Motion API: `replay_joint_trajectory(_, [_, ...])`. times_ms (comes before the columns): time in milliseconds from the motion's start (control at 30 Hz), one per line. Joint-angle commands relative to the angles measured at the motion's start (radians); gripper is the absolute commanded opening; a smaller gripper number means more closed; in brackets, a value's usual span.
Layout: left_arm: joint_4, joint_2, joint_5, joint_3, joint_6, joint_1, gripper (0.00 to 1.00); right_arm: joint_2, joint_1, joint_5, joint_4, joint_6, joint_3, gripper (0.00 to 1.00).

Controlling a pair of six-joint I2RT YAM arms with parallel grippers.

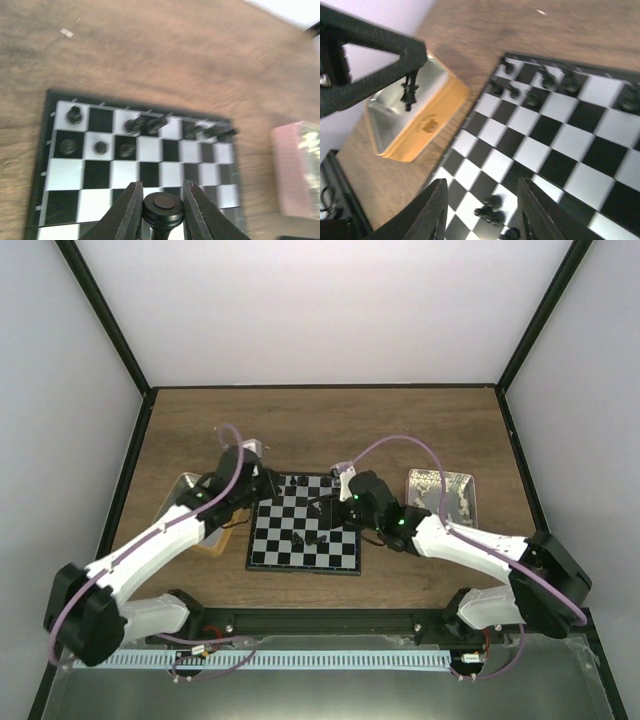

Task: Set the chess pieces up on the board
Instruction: Pick up the chess piece from the chessboard.

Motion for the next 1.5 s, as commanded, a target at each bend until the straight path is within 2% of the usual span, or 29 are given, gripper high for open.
replay_joint_trajectory(0, [0.174,-0.146,0.085,-0.047,-0.203,-0.003,0.22,-0.056,-0.004,-0.153,0.287,0.046,-0.030,0.44])
replay_joint_trajectory(100, [0.271,-0.235,0.117,-0.069,-0.308,-0.003,0.22,-0.056,-0.004,-0.190,0.396,0.099,-0.029,0.52])
replay_joint_trajectory(233, [0.381,-0.305,0.151,-0.085,-0.414,-0.003,0.23,-0.040,-0.003,-0.242,0.541,0.205,-0.025,0.57])
replay_joint_trajectory(367, [0.412,-0.368,0.142,-0.095,-0.472,-0.003,0.23,-0.014,-0.004,-0.296,0.684,0.328,-0.020,0.58])
replay_joint_trajectory(567, [0.467,-0.417,0.137,-0.132,-0.544,-0.001,0.23,0.057,-0.003,-0.391,0.754,0.384,0.059,0.55])
replay_joint_trajectory(733, [0.496,-0.402,0.167,-0.136,-0.573,-0.001,0.23,0.092,-0.003,-0.431,0.749,0.389,0.108,0.50])
replay_joint_trajectory(900, [0.527,-0.395,0.189,-0.143,-0.595,0.000,0.23,0.097,-0.003,-0.402,0.710,0.396,0.135,0.44])
replay_joint_trajectory(1067, [0.535,-0.399,0.204,-0.137,-0.598,0.000,0.23,0.104,-0.003,-0.358,0.643,0.405,0.164,0.35])
replay_joint_trajectory(1233, [0.531,-0.400,0.221,-0.150,-0.608,0.000,0.24,0.107,-0.004,-0.324,0.627,0.415,0.172,0.20])
replay_joint_trajectory(1467, [0.504,-0.421,0.216,-0.167,-0.601,0.001,0.26,0.088,-0.006,-0.307,0.611,0.412,0.165,0.08])
